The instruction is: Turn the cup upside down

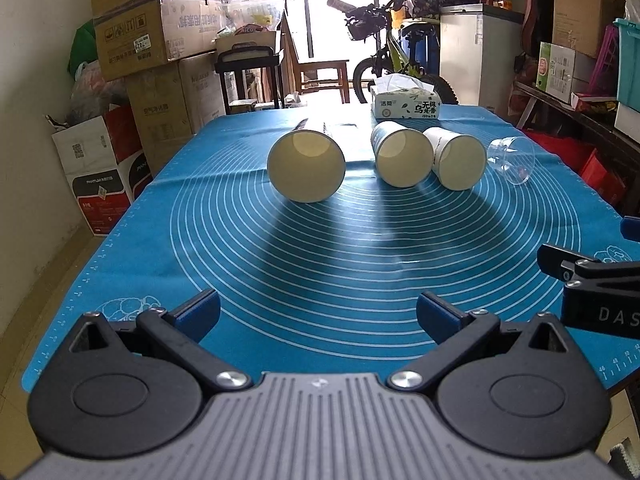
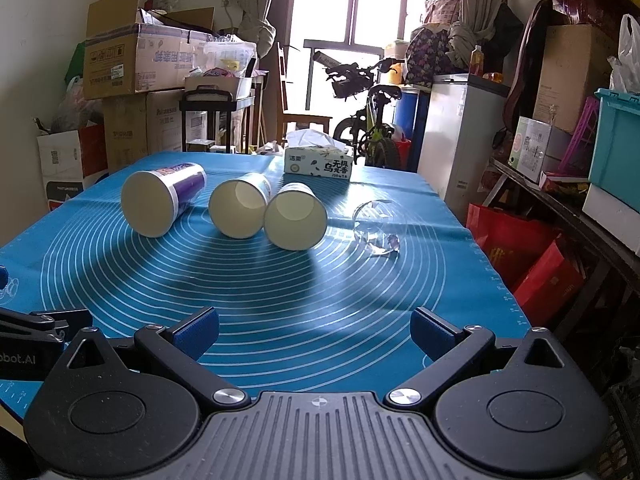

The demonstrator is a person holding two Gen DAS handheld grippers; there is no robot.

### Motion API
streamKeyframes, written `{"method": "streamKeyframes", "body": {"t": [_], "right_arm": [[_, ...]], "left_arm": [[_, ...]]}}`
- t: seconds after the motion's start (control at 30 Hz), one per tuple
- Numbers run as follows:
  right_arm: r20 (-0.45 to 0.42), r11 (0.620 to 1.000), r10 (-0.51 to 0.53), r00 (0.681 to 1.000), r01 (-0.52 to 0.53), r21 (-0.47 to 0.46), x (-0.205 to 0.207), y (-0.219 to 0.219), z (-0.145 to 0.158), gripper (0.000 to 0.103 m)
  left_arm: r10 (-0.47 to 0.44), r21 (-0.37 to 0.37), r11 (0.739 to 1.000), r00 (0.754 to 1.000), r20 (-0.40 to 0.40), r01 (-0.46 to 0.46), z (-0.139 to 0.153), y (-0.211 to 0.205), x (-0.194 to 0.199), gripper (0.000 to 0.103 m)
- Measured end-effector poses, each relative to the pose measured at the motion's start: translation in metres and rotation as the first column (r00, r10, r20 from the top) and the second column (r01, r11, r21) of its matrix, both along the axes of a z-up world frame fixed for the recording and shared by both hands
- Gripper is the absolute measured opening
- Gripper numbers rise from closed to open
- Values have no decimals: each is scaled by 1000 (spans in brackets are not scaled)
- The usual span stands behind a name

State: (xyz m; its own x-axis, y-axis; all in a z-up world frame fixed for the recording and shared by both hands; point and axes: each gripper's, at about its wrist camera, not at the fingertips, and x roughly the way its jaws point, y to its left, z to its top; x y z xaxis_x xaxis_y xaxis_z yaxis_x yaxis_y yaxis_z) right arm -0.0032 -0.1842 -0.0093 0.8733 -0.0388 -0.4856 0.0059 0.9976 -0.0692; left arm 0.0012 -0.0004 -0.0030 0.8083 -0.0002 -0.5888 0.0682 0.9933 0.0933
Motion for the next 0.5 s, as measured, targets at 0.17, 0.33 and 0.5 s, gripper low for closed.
{"method": "streamKeyframes", "body": {"t": [0.17, 0.33, 0.5], "right_arm": [[-2, 1000, 3, 1000, -3, 1, 0, 1, 0, 103], [-3, 1000, 4, 1000, -4, 2, 0, 0, 1, 103], [-3, 1000, 6, 1000, -6, 3, -1, 0, 2, 103]], "left_arm": [[-1, 0, 1000, 1000, -2, 1, -1, 0, 0, 103], [-1, -1, 1000, 1000, -6, 1, -1, -1, 1, 103], [0, 0, 1000, 1000, -7, 0, -1, -1, 0, 103]]}}
